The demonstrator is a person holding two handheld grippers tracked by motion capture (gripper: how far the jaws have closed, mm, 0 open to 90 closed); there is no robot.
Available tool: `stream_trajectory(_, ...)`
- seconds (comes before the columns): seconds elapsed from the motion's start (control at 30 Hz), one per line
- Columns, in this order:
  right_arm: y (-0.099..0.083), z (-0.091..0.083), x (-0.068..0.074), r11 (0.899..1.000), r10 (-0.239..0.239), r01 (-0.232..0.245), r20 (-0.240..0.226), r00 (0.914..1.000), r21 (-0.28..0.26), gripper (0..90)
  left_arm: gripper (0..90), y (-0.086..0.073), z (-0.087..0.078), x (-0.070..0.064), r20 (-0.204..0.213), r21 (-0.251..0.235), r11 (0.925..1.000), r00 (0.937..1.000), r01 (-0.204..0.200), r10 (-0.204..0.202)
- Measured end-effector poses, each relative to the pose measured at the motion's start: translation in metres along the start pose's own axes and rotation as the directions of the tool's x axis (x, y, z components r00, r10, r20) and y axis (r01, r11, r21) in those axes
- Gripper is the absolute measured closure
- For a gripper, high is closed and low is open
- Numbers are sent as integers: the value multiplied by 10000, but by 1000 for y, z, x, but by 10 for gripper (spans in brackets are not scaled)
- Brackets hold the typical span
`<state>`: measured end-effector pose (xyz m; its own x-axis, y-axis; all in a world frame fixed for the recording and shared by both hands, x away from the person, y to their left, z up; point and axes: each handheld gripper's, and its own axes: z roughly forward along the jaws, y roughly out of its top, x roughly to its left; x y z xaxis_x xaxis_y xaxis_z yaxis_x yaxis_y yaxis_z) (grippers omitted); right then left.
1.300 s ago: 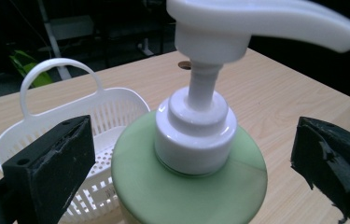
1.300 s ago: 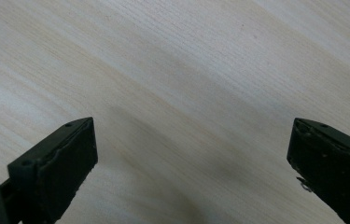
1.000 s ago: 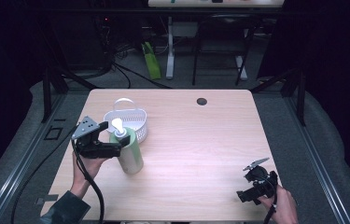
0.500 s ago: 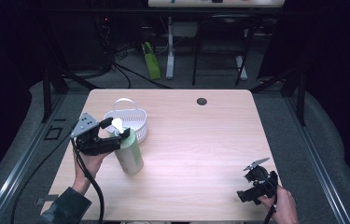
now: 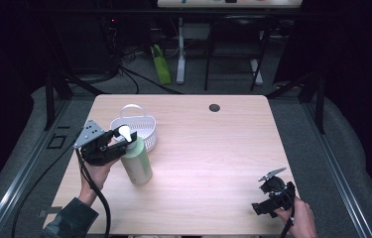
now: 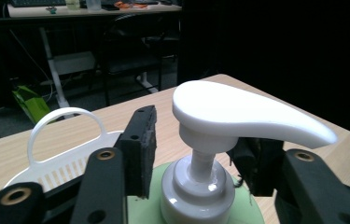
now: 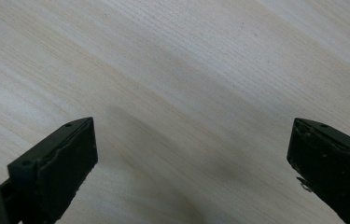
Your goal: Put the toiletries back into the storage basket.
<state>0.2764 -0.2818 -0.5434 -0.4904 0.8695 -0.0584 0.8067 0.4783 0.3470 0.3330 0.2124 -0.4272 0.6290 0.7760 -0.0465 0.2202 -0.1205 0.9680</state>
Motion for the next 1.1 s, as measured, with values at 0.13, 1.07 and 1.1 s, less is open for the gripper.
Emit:
stream_trajectory(0.13, 0, 0, 1, 10000, 25, -25, -30, 10000, -3, 13, 588, 0, 0, 0, 30, -52, 10000, 10000, -3, 3)
stream_trajectory(1.07, 0, 1, 0, 10000, -18, 18, -65, 10000, 33, 13, 669, 3, 0, -2, 22, 1, 9994, 9994, -346, 346)
stream_trajectory(1.1, 0, 1, 1, 9999, 121, -121, -78, 9999, 55, 13, 669, 3, 0, -2, 26, 4, 9994, 9994, -343, 343)
